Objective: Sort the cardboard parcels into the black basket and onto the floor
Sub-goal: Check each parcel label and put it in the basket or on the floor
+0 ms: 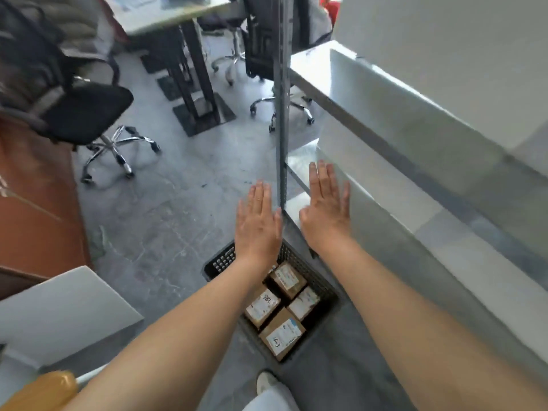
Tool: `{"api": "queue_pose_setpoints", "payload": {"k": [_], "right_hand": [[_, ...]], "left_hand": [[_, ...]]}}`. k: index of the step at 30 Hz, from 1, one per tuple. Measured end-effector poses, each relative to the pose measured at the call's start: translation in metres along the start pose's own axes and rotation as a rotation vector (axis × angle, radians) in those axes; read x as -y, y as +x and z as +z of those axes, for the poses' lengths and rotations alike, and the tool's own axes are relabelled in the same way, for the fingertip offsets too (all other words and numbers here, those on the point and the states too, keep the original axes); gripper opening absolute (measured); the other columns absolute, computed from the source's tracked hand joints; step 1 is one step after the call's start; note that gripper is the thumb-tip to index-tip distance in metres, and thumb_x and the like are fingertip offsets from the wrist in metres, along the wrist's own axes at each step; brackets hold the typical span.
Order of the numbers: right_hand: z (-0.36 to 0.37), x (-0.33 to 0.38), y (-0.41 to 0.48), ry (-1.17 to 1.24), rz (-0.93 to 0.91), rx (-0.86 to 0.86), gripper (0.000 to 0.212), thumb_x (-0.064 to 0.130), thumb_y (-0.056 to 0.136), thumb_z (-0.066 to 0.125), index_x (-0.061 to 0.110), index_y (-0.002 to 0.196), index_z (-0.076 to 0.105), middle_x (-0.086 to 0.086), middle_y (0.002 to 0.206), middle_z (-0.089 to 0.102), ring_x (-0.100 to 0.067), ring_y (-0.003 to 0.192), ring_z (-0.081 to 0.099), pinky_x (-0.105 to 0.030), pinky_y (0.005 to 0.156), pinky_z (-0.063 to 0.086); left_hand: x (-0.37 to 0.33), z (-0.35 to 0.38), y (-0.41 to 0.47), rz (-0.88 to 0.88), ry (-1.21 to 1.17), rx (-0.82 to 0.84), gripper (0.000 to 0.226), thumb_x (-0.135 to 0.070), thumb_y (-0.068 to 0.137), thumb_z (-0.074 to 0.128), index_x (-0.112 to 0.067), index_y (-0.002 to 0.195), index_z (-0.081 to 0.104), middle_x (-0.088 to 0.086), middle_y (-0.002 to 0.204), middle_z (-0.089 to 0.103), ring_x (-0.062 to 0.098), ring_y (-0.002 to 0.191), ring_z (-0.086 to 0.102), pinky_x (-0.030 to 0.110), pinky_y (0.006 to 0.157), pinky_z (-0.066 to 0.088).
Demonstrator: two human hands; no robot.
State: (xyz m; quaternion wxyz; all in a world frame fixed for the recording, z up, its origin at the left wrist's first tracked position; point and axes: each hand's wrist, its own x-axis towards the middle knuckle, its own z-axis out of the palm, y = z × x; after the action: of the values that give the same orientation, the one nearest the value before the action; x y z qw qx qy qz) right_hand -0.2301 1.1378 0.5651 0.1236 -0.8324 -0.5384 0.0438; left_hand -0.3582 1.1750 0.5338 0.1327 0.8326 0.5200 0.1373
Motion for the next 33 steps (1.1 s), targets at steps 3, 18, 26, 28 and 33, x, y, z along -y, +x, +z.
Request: {"api": "queue_pose_setpoints", "payload": {"k": [3,18,26,28,33], "right_hand": [[-0.064,-0.027,-0.050,0.038,0.006,-0.134,0.085,0.016,0.090,0.043,0.016,0.156,-0.012,0.001,0.164,-0.016,-0.015,0.150,-0.017,-0.047,0.122,-0.009],[-0.370,-0.274,-0.441,-0.208,0.555,-0.652,0.076,0.018,0.098,0.043,0.017,0.157,-0.005,-0.002,0.165,-0.011,-0.018,0.152,-0.011,-0.039,0.122,-0.005],[-0.450,-0.324,-0.595,-0.258,0.838,-0.847,0.079,0.019,0.099,0.044,0.015,0.156,-0.010,-0.001,0.164,-0.015,-0.015,0.151,-0.015,-0.039,0.124,-0.004],[-0.452,-0.336,-0.631,-0.278,0.925,-0.855,0.080,0.019,0.099,0.044,0.014,0.156,-0.011,-0.001,0.164,-0.015,-0.015,0.150,-0.016,-0.039,0.124,-0.004],[-0.441,-0.363,-0.716,-0.320,1.141,-0.793,0.080,0.019,0.099,0.043,0.014,0.155,-0.013,-0.002,0.164,-0.016,-0.016,0.150,-0.018,-0.042,0.123,-0.006]], "left_hand": [[-0.060,-0.031,-0.030,0.135,-0.033,-0.059,0.058,-0.035,0.105,0.020,-0.019,0.157,0.002,-0.005,0.164,-0.008,0.007,0.149,-0.013,0.036,0.124,-0.005],[-0.441,-0.158,-0.293,1.008,-0.222,-0.207,0.060,-0.039,0.102,0.010,-0.015,0.157,0.008,0.000,0.165,0.003,0.014,0.152,-0.001,0.040,0.124,0.002],[-0.593,-0.180,-0.434,1.402,-0.324,-0.124,0.059,-0.036,0.103,0.012,-0.015,0.157,0.006,-0.002,0.165,-0.002,0.009,0.151,-0.009,0.039,0.124,-0.001],[-0.620,-0.174,-0.469,1.478,-0.349,-0.096,0.059,-0.037,0.102,0.010,-0.015,0.157,0.006,-0.002,0.165,0.000,0.010,0.151,-0.008,0.039,0.124,-0.001],[-0.663,-0.139,-0.558,1.658,-0.409,0.016,0.061,-0.040,0.101,0.003,-0.016,0.157,0.004,-0.002,0.165,-0.004,0.012,0.151,-0.009,0.040,0.124,-0.002]]}}
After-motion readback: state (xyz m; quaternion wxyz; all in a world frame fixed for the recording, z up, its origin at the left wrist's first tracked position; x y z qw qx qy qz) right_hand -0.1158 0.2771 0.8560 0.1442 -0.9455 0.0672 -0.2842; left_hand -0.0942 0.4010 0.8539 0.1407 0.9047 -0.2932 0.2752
